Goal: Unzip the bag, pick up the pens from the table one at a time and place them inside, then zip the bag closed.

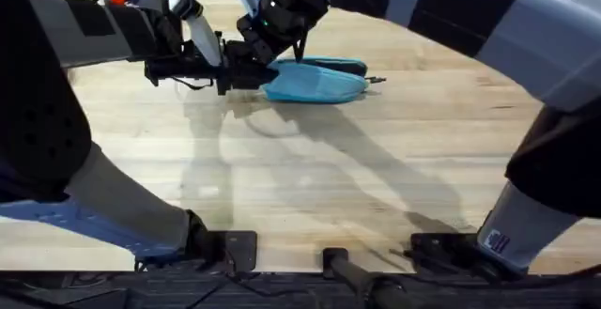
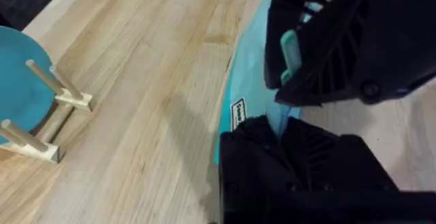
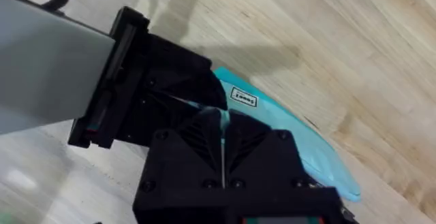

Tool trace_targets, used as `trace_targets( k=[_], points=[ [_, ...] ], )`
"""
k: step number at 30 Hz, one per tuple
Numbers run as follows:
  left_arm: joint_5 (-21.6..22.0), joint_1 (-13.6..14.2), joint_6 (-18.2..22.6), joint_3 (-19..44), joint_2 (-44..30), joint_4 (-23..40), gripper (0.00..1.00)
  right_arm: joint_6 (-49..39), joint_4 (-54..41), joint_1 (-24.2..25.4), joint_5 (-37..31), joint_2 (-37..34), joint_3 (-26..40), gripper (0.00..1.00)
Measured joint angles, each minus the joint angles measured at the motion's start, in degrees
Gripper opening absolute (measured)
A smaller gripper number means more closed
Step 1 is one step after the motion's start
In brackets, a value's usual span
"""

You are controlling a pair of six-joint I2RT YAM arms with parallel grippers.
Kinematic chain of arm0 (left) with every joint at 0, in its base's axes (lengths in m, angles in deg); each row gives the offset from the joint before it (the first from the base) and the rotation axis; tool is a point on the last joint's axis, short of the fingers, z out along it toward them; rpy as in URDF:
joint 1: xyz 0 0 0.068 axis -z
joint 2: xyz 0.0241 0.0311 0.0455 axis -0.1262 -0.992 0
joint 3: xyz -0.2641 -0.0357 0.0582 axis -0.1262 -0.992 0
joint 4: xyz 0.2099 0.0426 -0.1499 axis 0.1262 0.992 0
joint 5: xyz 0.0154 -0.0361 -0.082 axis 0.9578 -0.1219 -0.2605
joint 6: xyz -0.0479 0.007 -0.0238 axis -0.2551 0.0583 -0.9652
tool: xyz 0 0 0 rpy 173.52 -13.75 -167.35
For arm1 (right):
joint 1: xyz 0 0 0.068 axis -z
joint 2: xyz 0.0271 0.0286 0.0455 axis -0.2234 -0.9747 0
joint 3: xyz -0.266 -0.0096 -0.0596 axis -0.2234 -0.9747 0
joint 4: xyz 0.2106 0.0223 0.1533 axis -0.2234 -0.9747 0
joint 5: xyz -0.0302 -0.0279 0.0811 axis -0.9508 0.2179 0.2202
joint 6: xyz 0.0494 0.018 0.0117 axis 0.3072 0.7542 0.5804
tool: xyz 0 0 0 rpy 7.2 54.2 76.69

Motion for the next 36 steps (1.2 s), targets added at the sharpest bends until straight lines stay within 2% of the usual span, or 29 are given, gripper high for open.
trace_targets(
  k=[14,25,36],
  points=[
    [0.3,0.0,-0.4,0.0,0.0,0.0,0.046,0.0,-2.2,0.9,0.0,0.0,0.0,0.031],
    [0.2,0.2,-0.4,0.0,0.0,-0.2,0.044,0.0,-4.5,5.5,2.2,0.0,0.0,0.030],
    [0.0,0.2,-0.4,0.0,0.0,-0.4,0.044,-1.4,-7.5,12.4,4.2,1.5,-0.6,0.031]
  ],
)
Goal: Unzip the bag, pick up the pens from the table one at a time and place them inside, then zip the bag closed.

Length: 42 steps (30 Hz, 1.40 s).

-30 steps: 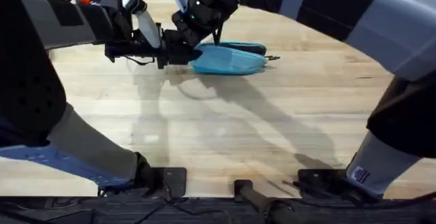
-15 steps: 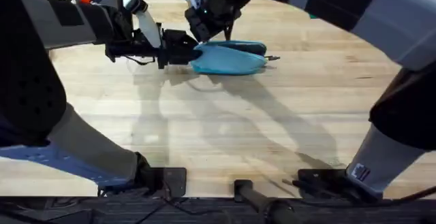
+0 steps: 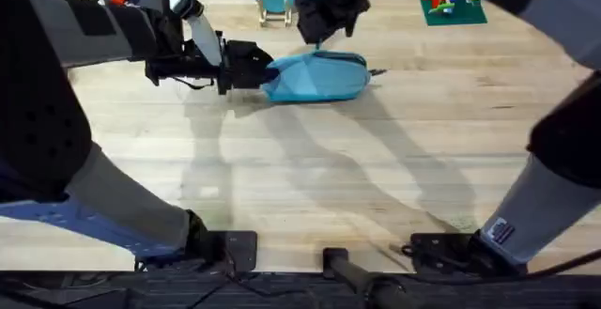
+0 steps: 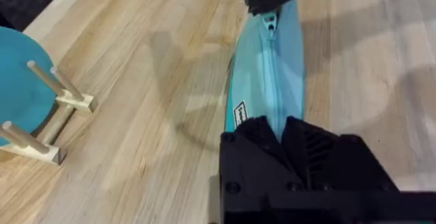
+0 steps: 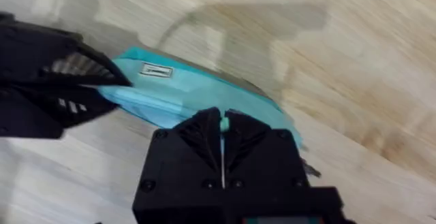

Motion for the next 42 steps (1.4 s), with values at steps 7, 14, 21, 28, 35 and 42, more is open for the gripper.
trace_targets(
  k=[7,14,21,28,35,42],
  points=[
    [-0.2,0.1,-0.2,0.0,0.0,0.0,0.044,-1.7,1.9,4.3,0.5,5.9,-7.3,0.031],
    [-0.1,0.2,-0.2,0.0,0.0,0.3,0.044,-2.1,5.0,10.6,1.5,10.5,-14.0,0.030],
    [0.4,0.2,-0.2,0.0,0.0,0.5,0.044,-2.1,6.3,18.7,5.0,14.2,-17.5,0.030],
    [0.4,0.2,-0.2,0.0,0.0,0.5,0.044,-2.1,6.4,19.3,6.4,14.7,-17.7,0.031],
    [0.4,0.2,-0.2,0.0,0.0,0.5,0.044,-2.1,6.4,19.3,6.9,14.8,-17.7,0.029],
    [0.4,0.2,-0.2,0.0,0.0,0.5,0.044,-2.1,6.4,19.3,7.0,19.5,-17.9,0.122]
  ],
)
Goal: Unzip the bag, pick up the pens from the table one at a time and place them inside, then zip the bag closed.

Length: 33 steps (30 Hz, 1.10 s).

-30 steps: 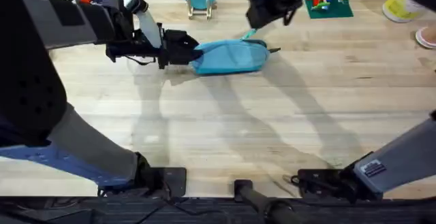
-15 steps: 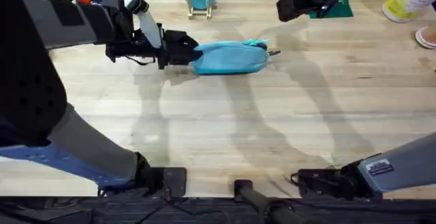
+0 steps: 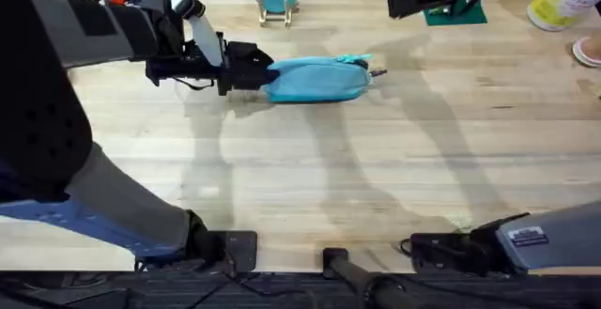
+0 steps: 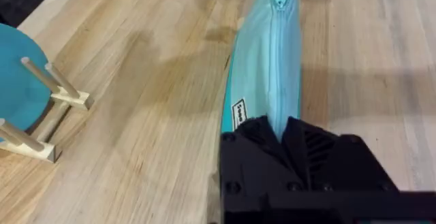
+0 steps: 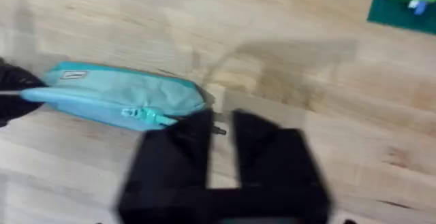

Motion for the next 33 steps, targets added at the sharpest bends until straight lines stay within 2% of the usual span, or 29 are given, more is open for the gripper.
trace_targets(
  k=[5,6,7,15,33],
  points=[
    [0.0,0.0,0.0,0.0,0.0,0.0,0.044,0.1,0.0,0.0,0.1,4.7,0.0,0.836],
    [0.0,0.0,0.0,0.0,0.0,0.0,0.044,0.2,0.0,0.0,0.2,5.3,0.0,0.950],
    [0.0,0.0,0.0,0.0,0.0,0.0,0.044,0.6,-0.1,0.0,0.2,6.0,0.0,0.985],
    [0.0,0.0,0.0,0.0,0.0,0.0,0.044,3.6,-1.7,-1.4,0.2,9.9,0.0,0.997],
    [0.0,0.0,0.0,0.0,0.0,0.0,0.043,9.5,-3.9,-4.2,0.4,10.1,0.0,0.997]
  ],
)
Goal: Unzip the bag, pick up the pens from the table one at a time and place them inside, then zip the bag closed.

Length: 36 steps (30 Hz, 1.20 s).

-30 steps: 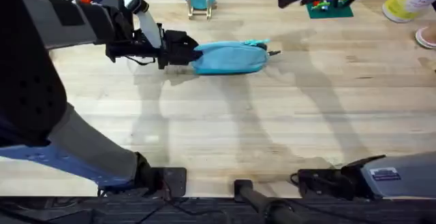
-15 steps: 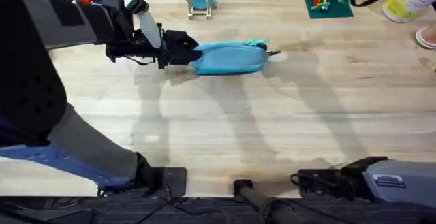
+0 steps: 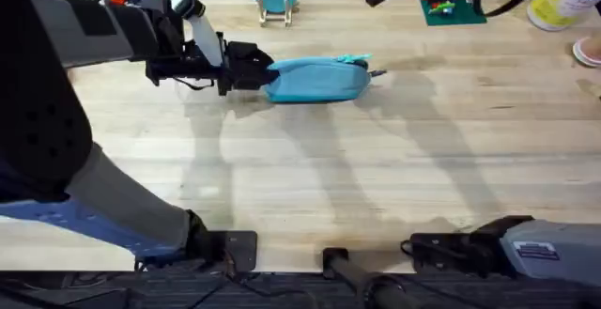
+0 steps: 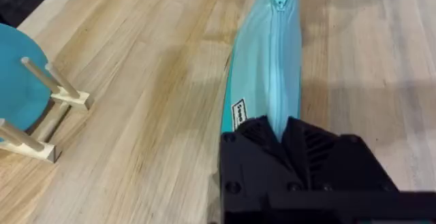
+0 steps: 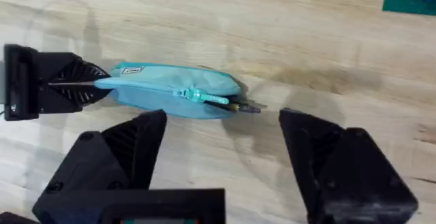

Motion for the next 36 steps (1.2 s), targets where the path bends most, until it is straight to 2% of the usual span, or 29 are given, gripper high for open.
trace_targets(
  k=[11,12,17,18,32,36],
  points=[
    [0.0,0.0,0.0,0.0,0.0,0.0,0.065,1.1,-0.9,0.0,0.0,0.0,0.0,0.997],
    [-0.2,0.0,0.0,0.0,0.0,-0.1,0.180,2.0,-0.9,0.0,0.0,0.0,0.0,0.997],
    [-1.7,-0.3,-0.2,0.0,0.0,-0.2,0.940,6.9,-1.1,0.0,0.0,0.0,0.0,0.998],
    [-1.9,-0.3,-0.2,0.0,0.0,-0.2,0.980,7.5,-1.1,0.0,0.0,0.0,0.0,0.998],
    [-2.0,-0.3,-0.4,0.1,0.0,-1.2,0.993,9.5,-1.1,0.0,0.0,0.0,0.0,0.997],
    [1.2,-0.3,-3.1,2.0,0.1,1.0,0.993,9.5,-1.1,0.0,0.0,0.0,0.0,0.997]
  ],
)
